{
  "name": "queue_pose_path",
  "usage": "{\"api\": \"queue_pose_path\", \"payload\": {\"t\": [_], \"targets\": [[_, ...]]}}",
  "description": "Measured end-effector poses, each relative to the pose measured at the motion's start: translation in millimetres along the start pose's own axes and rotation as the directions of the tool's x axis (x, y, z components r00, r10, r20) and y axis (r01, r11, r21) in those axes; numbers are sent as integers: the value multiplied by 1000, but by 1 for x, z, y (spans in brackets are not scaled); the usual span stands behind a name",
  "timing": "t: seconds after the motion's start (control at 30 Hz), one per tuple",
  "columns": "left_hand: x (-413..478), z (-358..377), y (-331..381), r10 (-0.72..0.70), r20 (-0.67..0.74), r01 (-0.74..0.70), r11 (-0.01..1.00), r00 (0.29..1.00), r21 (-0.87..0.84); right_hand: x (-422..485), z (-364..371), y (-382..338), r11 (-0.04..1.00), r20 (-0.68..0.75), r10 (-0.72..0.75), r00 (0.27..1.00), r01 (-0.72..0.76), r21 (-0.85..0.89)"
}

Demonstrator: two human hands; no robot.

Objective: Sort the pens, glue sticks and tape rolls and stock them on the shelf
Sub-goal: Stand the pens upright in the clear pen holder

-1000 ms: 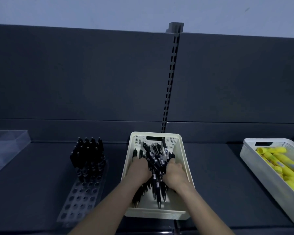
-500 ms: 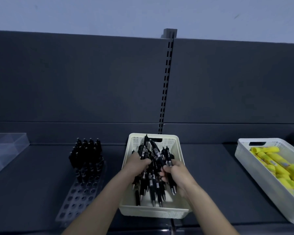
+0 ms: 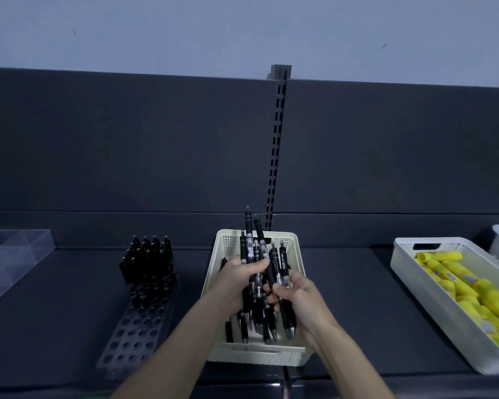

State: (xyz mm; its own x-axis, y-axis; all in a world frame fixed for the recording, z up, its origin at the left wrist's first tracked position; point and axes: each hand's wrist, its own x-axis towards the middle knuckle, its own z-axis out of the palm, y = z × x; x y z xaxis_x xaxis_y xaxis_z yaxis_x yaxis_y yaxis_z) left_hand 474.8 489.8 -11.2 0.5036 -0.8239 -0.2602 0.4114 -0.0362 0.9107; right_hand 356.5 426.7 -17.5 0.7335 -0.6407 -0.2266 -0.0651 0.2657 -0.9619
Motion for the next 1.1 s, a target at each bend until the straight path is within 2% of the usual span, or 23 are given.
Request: {"api": "queue_pose_path", "payload": {"t": [0.07, 0.13, 0.33, 0.47, 0.6, 0.67, 0.73, 0.8, 1.0, 1.1], "targets": [[-6, 6, 3, -2, 24, 2, 1000, 1000, -19, -6, 0, -1, 1000, -10, -21, 1000, 21, -18], [-10, 9, 6, 30, -13, -30, 1000, 999, -6, -10, -2, -2, 999, -22, -39, 999, 39, -23], [-36, 0, 25, 202, -112, -194, 978, 973, 84, -15, -3, -11, 988, -30, -31, 999, 35, 151], [-66, -24, 36, 285, -206, -260, 955, 936, 142, -15, 4, -19, 973, -5, 25, 1000, -23, 230], [-94, -54, 40, 294, -313, -248, 952, 903, 177, -8, 27, -18, 959, 74, 58, 996, -76, 272], [-106, -67, 39, 273, -336, -242, 961, 901, 132, -5, 45, -16, 967, 140, 53, 989, -85, 239], [-116, -85, 36, 259, -333, -244, 966, 907, 85, -5, 69, -14, 983, 190, 21, 982, -55, 176], [-121, -103, 37, 263, -321, -240, 964, 910, 111, -6, 90, -13, 989, 197, -11, 980, -18, 144], [-131, -165, 42, 304, -251, -252, 942, 919, 220, -4, 166, 0, 998, 129, -69, 989, 66, 23], [-129, -192, 44, 287, -195, -244, 945, 938, 218, -6, 208, 7, 999, 79, -48, 996, 46, 24]]}}
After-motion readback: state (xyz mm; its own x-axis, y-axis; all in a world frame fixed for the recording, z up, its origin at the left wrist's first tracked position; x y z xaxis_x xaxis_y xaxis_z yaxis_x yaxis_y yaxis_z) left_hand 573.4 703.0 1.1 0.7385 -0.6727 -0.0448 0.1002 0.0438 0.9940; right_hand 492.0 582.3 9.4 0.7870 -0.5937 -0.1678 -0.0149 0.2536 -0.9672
